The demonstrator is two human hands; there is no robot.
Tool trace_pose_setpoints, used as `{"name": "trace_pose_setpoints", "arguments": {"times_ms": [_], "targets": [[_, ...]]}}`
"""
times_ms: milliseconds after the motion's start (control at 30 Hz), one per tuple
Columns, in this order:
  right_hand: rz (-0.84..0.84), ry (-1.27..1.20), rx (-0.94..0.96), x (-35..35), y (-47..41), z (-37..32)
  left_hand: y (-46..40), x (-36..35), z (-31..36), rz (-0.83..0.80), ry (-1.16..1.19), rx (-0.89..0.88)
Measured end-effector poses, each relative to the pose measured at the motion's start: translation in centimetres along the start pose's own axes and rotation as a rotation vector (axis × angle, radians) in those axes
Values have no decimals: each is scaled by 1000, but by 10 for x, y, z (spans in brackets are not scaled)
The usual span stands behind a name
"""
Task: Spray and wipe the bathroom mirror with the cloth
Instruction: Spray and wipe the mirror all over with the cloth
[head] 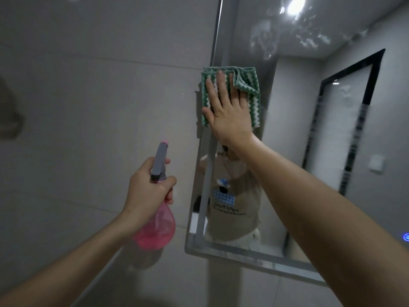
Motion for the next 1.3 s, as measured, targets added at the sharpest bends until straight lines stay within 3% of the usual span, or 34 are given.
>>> {"name": "trace_pose_setpoints", "arguments": {"times_ms": [300, 600, 700, 800, 1000, 1300], "targets": [[64, 31, -14, -22, 38, -22, -2, -13, -18, 2, 60, 54], [-143, -6, 20, -56, 104, -55, 19, -12, -29, -26, 53, 104], [-104, 20, 117, -44, 93, -50, 10, -11, -21, -3, 67, 90], [-194, 31, 236, -29, 66, -32, 1, -13, -8, -9, 74, 64], [-35, 33, 49, 11, 24, 40, -13, -26, 23, -25, 99, 11], [18, -94, -264, 11, 88, 109, 15, -60, 47, -85, 84, 23]]}}
Point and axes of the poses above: each hand's wrist, its own y-axis away from the middle knuckle, its own x-axis out of the back of the hand, z = x × y, the point moved 6 cm from there along -y, towards the middle knuckle, and after that the axes turned 2 degrees about -y, right-handed, at the moved point
